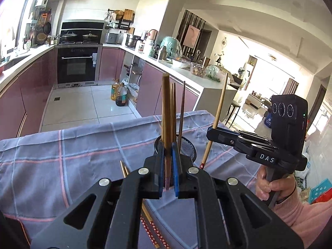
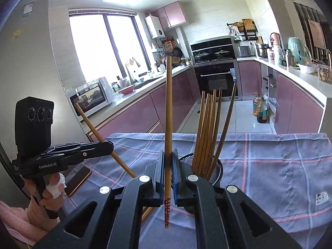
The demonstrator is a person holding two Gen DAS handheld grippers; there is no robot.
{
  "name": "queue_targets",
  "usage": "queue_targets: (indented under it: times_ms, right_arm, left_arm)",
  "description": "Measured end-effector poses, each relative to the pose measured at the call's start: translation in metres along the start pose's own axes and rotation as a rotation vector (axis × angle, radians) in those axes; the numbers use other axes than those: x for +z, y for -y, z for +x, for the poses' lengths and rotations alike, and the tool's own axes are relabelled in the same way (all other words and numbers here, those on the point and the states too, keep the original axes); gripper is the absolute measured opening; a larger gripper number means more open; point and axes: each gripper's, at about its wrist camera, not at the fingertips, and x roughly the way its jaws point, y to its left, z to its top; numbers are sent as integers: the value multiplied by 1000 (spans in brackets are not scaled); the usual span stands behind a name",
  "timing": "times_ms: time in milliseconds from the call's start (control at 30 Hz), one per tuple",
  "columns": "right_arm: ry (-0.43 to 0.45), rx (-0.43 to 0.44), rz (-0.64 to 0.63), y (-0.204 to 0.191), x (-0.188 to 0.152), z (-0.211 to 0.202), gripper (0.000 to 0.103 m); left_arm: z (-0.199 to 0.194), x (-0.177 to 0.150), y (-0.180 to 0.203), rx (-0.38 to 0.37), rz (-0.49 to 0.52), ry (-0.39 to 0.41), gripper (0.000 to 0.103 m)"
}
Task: Organize utensils
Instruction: 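Lower the right tool's chopstick into the mesh cup while the left tool inserts its own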
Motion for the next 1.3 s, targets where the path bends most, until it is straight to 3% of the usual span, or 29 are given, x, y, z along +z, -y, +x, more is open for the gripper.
queue_targets:
  times_ms: [533, 733, 1300]
  right_arm:
    - [89, -30, -42, 4, 36, -9, 6]
    - [107, -53, -54, 5, 44, -2, 6]
    - [-46, -83, 15, 28, 15, 50, 6]
  left_arm:
    - [-4, 52, 30, -34, 53, 107, 8]
    - [7, 61, 38, -10, 64, 117, 8]
    - [56, 49, 33, 51, 89, -52, 8]
